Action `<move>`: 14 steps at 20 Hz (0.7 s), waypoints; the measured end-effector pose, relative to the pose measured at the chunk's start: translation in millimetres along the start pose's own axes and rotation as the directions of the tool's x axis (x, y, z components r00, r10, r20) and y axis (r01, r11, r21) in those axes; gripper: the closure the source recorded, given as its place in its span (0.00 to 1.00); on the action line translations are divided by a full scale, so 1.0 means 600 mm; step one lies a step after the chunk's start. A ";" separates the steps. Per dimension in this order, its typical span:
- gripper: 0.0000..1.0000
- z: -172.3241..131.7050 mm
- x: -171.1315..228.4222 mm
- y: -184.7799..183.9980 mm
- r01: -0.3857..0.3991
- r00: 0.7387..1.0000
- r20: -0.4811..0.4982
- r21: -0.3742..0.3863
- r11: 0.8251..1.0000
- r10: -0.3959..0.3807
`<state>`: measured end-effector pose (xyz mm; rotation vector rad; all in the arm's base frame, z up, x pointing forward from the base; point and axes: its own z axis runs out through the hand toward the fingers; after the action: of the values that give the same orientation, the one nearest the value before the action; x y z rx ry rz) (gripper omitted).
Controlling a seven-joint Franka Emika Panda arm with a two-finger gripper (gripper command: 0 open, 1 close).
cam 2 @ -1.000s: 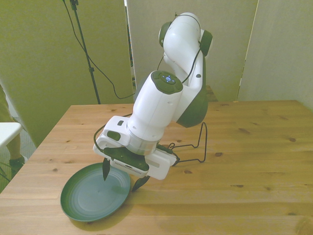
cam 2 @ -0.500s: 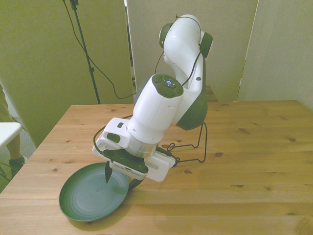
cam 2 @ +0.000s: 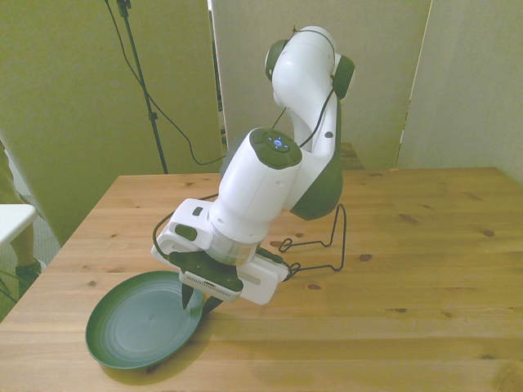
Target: Load the plate
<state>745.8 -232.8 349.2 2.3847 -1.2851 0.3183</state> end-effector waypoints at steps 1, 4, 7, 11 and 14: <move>1.00 0.000 0.000 0.000 0.000 1.000 0.000 0.000 1.000 0.000; 1.00 0.000 0.000 0.000 0.000 1.000 0.000 0.000 1.000 0.000; 1.00 -0.003 0.004 0.003 -0.004 1.000 0.000 0.002 1.000 0.004; 1.00 -0.013 0.014 0.011 -0.006 1.000 0.011 0.008 1.000 0.006; 1.00 -0.054 0.032 0.034 0.010 0.999 0.032 0.055 0.998 -0.012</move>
<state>739.1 -242.6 390.4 2.4513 -1.2925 0.3162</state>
